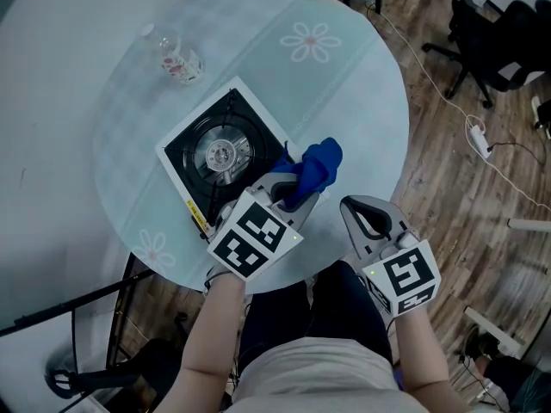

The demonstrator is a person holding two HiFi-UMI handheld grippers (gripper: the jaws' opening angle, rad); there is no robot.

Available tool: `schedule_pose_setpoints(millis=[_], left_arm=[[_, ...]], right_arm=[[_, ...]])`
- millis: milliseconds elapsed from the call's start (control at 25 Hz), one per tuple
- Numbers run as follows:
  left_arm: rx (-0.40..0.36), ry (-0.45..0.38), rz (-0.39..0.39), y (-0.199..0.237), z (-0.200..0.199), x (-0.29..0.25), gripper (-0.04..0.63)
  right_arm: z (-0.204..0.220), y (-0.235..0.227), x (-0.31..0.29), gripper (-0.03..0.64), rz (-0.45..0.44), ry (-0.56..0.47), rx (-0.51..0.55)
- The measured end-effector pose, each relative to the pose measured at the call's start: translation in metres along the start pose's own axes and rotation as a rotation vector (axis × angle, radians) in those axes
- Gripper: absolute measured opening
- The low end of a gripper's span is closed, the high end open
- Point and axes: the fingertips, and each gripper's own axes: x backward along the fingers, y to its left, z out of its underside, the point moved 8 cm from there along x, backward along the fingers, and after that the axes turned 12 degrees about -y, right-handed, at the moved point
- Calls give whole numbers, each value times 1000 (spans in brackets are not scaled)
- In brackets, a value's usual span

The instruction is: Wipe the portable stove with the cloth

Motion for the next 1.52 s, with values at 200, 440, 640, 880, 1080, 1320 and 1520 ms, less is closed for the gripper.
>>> schedule_pose_setpoints(millis=[200,440,640,880,1080,1320,1520], left_arm=[[-13,-82,-49,-8,-6,17,60],[-29,-206,-130,-21,-12,50,60],[83,-296,-143,-27,-9,86,60],[128,-386,-186,-38,-4,137,60],[201,-512,-229,-46,6,182,60],[171,-604,-273,-50,11,228,58],[175,-627,-300,-54,16,255,58]], right_arm=[[-14,7,-3,23,-77,-32,65],[-30,20,-7,23,-118,-92,77],[-37,41,-9,23,-164,-110,84],[-54,74,-7,23,-225,-144,125],[-64,100,-6,23,-270,-175,104],[-87,125,-8,23,-289,-218,145],[-98,149,-9,21,-307,-240,152]])
